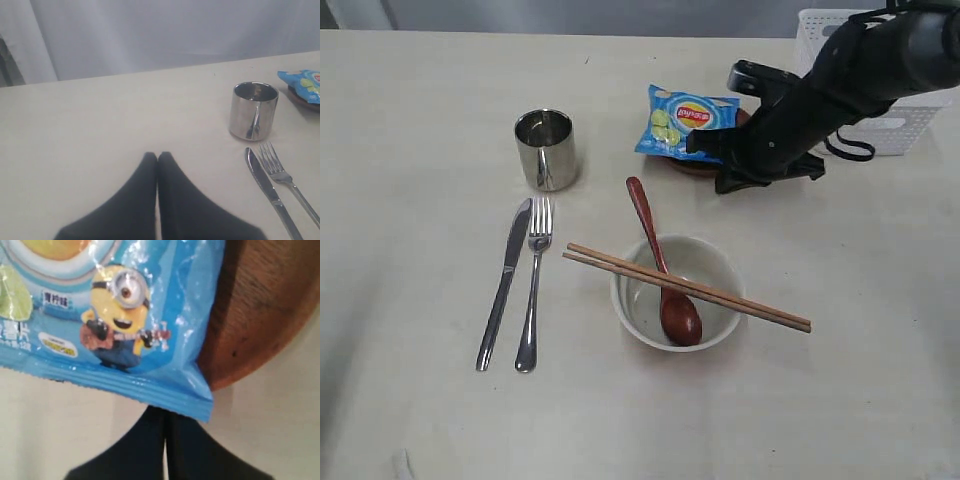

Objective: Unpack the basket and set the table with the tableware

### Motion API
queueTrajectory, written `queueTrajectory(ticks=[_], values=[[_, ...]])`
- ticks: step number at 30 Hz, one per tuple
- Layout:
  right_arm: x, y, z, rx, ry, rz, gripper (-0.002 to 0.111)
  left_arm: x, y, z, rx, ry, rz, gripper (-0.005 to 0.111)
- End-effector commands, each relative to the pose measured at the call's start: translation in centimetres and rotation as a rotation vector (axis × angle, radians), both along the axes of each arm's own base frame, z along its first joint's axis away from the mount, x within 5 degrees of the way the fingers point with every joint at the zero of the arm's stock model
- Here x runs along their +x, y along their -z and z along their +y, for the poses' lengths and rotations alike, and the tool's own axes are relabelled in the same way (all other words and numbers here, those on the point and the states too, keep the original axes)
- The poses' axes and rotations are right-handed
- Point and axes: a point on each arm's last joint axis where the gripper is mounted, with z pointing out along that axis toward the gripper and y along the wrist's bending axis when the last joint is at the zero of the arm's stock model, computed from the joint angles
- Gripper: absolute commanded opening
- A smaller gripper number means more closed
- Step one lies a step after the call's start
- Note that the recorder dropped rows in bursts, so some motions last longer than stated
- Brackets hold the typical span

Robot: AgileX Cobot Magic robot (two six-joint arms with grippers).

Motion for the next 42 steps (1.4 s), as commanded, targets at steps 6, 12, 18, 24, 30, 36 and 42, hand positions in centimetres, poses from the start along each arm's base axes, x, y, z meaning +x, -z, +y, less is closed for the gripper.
queueTrajectory(ticks=[6, 12, 18, 24, 30, 36, 42], values=[[0.0, 0.9, 0.3, 0.019, -0.055, 0.006, 0.000, 0.0, 0.0, 0.0, -0.009, -0.002, -0.008, 0.000], [-0.6, -0.7, 0.3, 0.044, -0.029, 0.027, 0.000, 0.0, 0.0, 0.0, -0.009, -0.002, -0.008, 0.000], [-2.9, -4.0, -1.4, 0.027, 0.031, -0.091, 0.000, 0.0, 0.0, 0.0, -0.009, -0.002, -0.008, 0.000], [-6.5, -6.7, -3.3, -0.006, 0.029, -0.188, 0.000, 0.0, 0.0, 0.0, -0.009, -0.002, -0.008, 0.000], [-10.8, -8.8, -4.7, -0.002, 0.048, -0.283, 0.000, 0.0, 0.0, 0.0, -0.009, -0.002, -0.008, 0.000], [-15.6, -8.9, -6.4, 0.007, 0.110, -0.345, 0.000, 0.0, 0.0, 0.0, -0.007, -0.002, -0.008, 0.000], [-18.9, -10.2, -7.4, 0.042, 0.134, -0.447, 0.000, 0.0, 0.0, 0.0, -0.007, -0.002, -0.008, 0.000]])
